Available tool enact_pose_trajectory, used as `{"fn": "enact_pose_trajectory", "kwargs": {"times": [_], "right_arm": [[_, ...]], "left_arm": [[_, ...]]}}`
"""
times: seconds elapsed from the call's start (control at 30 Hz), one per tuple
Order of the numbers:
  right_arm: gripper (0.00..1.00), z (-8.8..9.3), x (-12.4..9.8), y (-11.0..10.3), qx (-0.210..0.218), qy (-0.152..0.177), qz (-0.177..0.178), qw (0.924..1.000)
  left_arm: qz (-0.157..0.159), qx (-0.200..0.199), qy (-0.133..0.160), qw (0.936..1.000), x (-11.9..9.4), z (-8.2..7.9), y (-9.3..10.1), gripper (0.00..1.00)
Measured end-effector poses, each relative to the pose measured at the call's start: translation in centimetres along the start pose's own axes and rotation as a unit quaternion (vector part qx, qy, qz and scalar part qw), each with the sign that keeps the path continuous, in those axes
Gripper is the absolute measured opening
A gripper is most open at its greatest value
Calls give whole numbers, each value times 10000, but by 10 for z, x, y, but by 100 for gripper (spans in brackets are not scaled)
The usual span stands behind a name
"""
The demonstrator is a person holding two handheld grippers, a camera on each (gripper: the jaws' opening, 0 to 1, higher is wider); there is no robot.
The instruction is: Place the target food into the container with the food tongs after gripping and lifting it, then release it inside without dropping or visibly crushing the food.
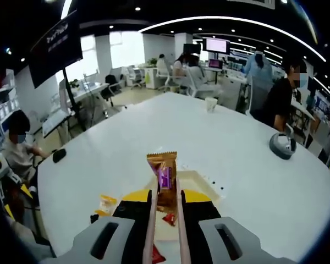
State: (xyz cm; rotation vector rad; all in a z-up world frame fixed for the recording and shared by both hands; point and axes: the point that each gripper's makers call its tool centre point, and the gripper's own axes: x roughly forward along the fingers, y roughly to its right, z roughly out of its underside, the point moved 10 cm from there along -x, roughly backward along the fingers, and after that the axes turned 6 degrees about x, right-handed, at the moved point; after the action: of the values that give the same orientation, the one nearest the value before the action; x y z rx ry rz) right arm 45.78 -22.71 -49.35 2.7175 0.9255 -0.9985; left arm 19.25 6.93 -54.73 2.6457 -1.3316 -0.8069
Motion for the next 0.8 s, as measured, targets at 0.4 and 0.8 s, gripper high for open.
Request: {"fn": "enact_pose_trajectory", "kwargs": {"times": [0.4,0.8], "right_arm": [[19,-5,3,-1,-7,26,-10,10000],[20,-5,8,1,-1,22,-18,10000]], "left_arm": [[14,-29,-49,10000,-1,3,-1,63],[10,-55,-84,9999,-2,6,-1,62]]}}
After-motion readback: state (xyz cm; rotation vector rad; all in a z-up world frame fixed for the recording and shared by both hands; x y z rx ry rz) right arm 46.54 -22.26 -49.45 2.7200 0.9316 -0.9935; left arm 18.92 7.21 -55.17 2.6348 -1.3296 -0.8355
